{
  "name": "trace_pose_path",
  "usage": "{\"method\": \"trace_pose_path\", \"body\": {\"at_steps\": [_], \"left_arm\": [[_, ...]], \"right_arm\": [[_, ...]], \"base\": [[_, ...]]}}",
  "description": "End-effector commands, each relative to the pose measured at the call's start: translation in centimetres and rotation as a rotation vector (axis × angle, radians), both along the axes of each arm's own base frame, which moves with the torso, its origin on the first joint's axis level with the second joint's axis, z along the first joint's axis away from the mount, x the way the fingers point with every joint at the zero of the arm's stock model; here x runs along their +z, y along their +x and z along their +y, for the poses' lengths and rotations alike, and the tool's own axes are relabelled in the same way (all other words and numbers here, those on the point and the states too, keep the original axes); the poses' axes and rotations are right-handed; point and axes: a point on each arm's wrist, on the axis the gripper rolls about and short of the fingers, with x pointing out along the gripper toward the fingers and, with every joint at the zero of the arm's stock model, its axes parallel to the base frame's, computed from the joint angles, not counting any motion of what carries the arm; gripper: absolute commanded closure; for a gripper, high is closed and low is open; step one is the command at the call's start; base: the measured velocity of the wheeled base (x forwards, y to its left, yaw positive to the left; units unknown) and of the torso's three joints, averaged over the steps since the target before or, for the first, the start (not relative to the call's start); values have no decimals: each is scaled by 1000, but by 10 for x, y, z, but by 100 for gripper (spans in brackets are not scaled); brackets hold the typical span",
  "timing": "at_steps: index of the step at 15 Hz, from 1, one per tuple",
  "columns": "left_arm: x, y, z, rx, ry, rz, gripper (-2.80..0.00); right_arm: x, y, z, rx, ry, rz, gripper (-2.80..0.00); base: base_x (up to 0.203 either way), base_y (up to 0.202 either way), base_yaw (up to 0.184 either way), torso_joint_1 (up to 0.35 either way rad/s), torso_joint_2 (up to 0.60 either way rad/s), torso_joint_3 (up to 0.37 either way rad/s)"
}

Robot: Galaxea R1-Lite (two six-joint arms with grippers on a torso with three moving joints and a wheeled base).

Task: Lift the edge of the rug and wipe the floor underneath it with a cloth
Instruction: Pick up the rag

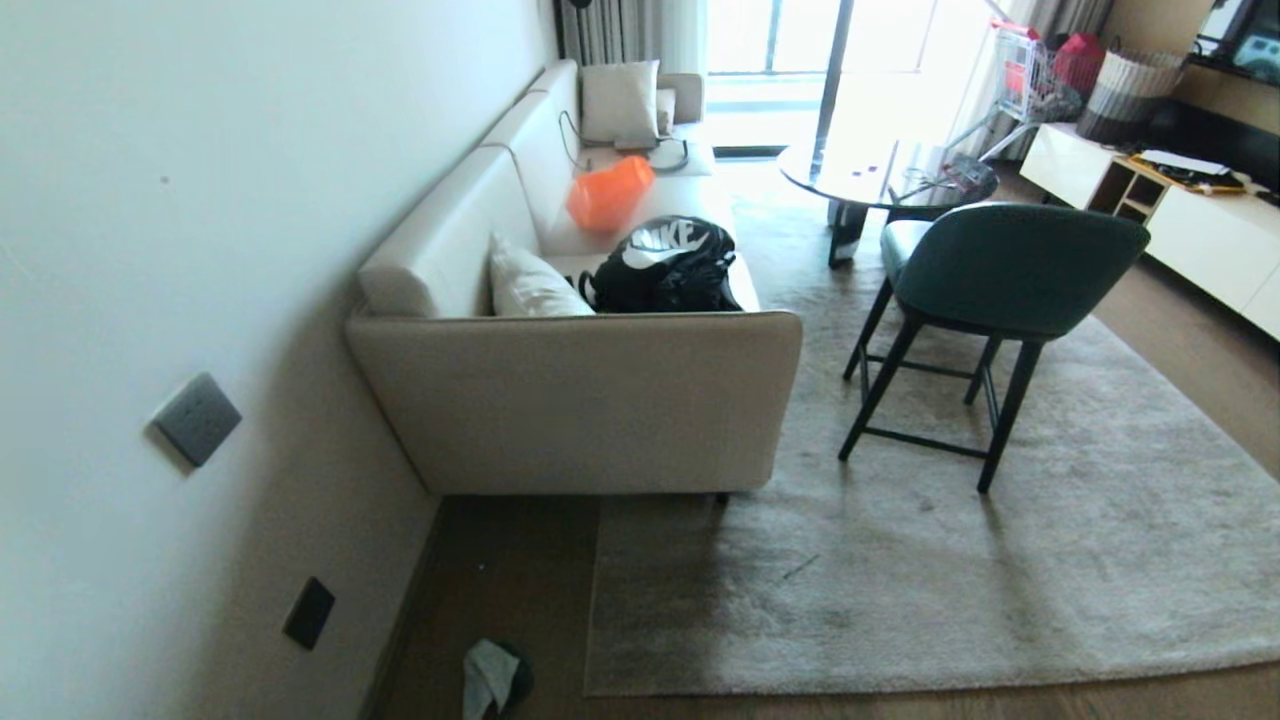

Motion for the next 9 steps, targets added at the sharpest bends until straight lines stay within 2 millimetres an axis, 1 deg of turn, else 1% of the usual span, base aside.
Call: {"method": "trace_pose_path", "body": {"at_steps": [1,6,9], "left_arm": [[0,0,0,0,-1,0,0],[0,0,0,0,-1,0,0],[0,0,0,0,-1,0,0]], "right_arm": [[0,0,0,0,0,1,0],[0,0,0,0,0,1,0],[0,0,0,0,0,1,0]], "base": [[0,0,0,-161,535,371],[0,0,0,-140,501,368],[0,0,0,-101,487,381]]}}
